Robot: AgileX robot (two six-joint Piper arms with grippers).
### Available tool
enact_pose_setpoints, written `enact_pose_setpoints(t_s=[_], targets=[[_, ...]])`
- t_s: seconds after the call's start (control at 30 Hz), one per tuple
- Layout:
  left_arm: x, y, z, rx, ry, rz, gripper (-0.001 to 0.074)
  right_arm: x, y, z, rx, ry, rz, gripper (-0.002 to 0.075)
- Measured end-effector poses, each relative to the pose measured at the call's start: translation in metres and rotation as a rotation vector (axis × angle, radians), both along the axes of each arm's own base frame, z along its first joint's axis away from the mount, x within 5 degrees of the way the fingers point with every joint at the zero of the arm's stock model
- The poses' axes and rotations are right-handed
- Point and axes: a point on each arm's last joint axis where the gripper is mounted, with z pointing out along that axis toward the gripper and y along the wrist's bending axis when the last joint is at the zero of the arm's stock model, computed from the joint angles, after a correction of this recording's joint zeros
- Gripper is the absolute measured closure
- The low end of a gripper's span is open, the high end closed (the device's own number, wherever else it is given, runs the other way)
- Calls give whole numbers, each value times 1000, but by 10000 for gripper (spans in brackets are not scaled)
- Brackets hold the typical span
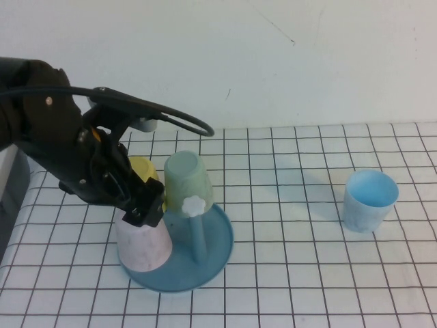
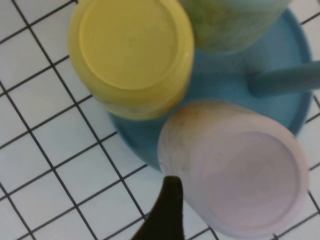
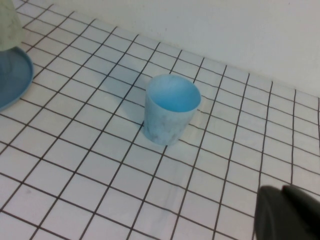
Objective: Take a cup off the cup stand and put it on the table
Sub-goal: Pick up the cup from the rack, then hand over the cup
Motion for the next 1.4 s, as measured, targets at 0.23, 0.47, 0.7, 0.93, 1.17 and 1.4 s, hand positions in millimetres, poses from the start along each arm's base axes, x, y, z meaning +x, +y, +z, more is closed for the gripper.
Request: enact_pose_setpoints(t_s=[0.23, 0.47, 0.7, 0.93, 1.17, 1.4], targets=[[16, -5, -25, 25, 43, 17, 44, 0, 0, 0, 0, 0, 1, 729], [23, -8, -44, 46, 99, 20, 137, 0, 1, 0, 16, -2, 7, 729], [20, -10, -42, 14, 125, 43, 174, 0, 2, 1, 26, -3, 10, 729], [13, -11, -15, -37, 106, 42, 174, -1, 10, 4, 104, -26, 73, 729], [2, -10, 49, -75, 70, -13, 174, -1, 17, 10, 220, -57, 120, 729], [-29, -32, 119, -436, -33, -256, 174, -3, 29, 26, 397, -166, 220, 687]])
